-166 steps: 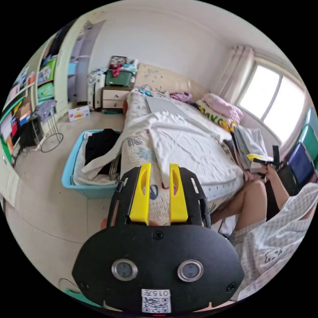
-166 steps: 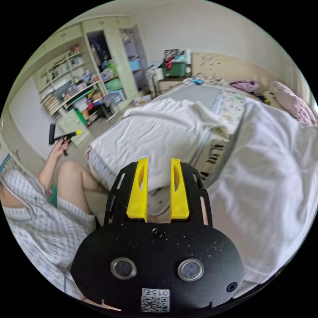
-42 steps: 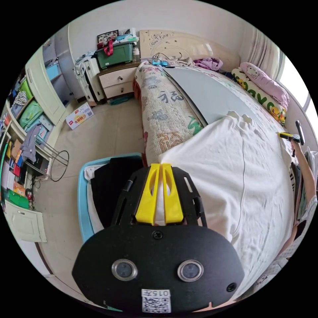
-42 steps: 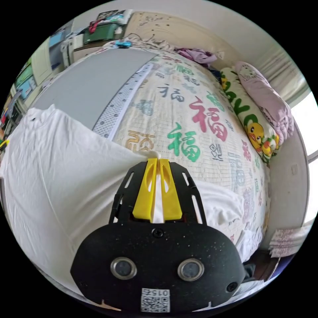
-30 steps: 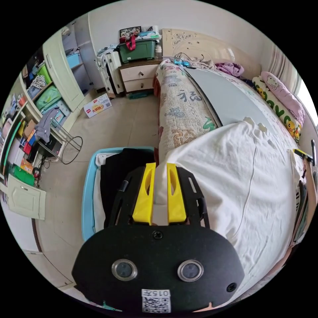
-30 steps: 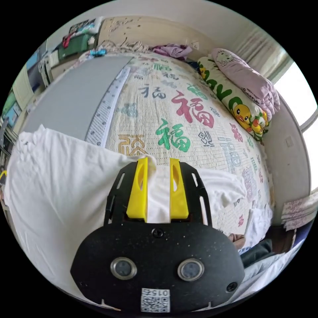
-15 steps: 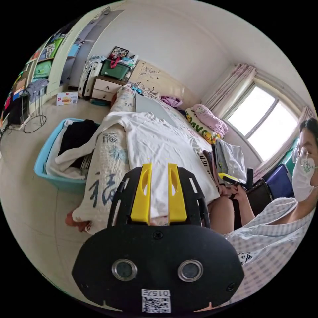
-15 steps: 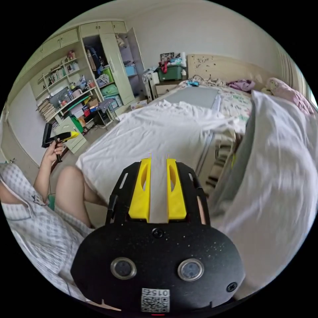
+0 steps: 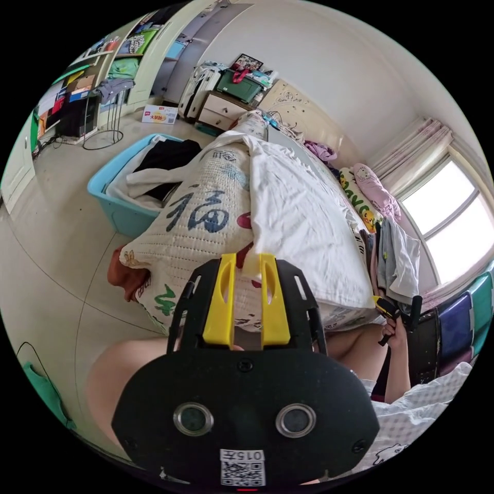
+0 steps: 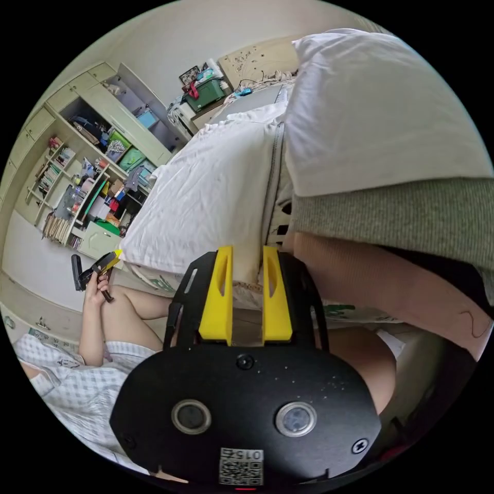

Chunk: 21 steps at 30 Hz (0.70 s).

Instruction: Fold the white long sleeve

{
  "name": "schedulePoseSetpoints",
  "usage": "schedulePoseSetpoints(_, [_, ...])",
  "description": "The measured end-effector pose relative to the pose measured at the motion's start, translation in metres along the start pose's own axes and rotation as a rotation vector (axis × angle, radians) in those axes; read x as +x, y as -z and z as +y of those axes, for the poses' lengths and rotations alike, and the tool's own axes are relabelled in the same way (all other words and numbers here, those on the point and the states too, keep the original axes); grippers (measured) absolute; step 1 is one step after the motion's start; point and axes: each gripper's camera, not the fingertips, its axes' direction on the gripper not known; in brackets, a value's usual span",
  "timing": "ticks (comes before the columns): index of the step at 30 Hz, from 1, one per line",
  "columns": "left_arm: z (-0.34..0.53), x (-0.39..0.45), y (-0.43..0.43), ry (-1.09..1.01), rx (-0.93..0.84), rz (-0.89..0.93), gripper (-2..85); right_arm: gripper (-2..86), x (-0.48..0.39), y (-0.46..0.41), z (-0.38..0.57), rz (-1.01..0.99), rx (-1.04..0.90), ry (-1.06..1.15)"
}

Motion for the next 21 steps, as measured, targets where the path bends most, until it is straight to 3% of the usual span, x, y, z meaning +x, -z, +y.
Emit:
schedulePoseSetpoints(3, [0.007,0.002,0.0,-0.022,0.004,0.033,1.9,4.3,-0.003,-0.003,0.008,0.011,0.002,0.03])
schedulePoseSetpoints(10, [0.015,0.022,0.015,-0.092,0.042,-0.014,-0.1,0.8,0.004,0.0,0.028,0.068,0.03,0.053])
schedulePoseSetpoints(15, [0.013,0.048,-0.026,-0.156,-0.112,-0.226,-0.1,0.6,-0.012,-0.056,0.033,0.221,-0.047,0.136])
schedulePoseSetpoints(21, [0.017,0.074,-0.048,-0.226,-0.144,-0.332,0.0,0.6,-0.007,-0.082,0.038,0.225,-0.018,0.117])
